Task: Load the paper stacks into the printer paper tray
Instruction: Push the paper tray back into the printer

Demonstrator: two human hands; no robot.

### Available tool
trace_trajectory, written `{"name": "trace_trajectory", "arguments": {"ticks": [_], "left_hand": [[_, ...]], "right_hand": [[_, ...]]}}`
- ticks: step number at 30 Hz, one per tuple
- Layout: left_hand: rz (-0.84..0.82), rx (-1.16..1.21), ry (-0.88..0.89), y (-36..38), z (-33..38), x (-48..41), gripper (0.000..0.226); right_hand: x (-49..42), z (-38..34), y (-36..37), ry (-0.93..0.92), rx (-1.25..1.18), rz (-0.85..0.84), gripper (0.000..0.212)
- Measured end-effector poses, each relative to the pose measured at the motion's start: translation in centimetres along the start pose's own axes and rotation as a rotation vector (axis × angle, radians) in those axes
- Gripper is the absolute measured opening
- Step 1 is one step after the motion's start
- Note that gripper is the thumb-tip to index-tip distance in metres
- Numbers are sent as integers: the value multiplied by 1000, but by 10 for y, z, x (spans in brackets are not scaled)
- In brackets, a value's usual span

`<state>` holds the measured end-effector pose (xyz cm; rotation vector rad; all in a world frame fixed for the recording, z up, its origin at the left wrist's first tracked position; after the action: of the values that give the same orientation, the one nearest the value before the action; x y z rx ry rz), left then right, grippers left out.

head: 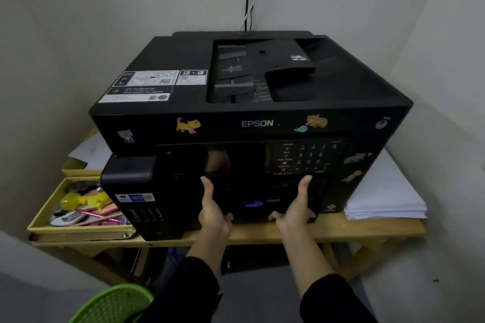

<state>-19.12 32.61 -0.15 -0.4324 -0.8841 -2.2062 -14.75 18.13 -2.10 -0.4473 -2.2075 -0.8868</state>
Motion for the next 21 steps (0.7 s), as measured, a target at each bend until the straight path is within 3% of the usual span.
{"name": "trace_trajectory", "arguments": {"ticks": [2, 7, 11, 21], "left_hand": [[-7, 18, 2, 2, -1, 1, 115], [2, 47, 21, 3, -2, 4, 135], [17, 76, 11, 1, -3, 4, 136], [116, 93, -37, -4, -6, -4, 89]], "right_hand": [[-2, 1, 1, 10, -9, 9, 110], [-7, 1, 0, 24, -50, 22, 124], [-6, 2, -1, 14, -47, 25, 120], [-6, -1, -4, -29, -51, 52, 88]]}}
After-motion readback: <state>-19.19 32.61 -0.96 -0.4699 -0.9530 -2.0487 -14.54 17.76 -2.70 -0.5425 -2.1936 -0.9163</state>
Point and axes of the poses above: each hand's wrist, its own x-axis away from the middle knuckle, its own y-axis out of the palm, z = x × y, the point moved 3 cm from there along -x, towards the middle knuckle, and after that the axes turned 5 degrees about y, right-handed, at the moved point
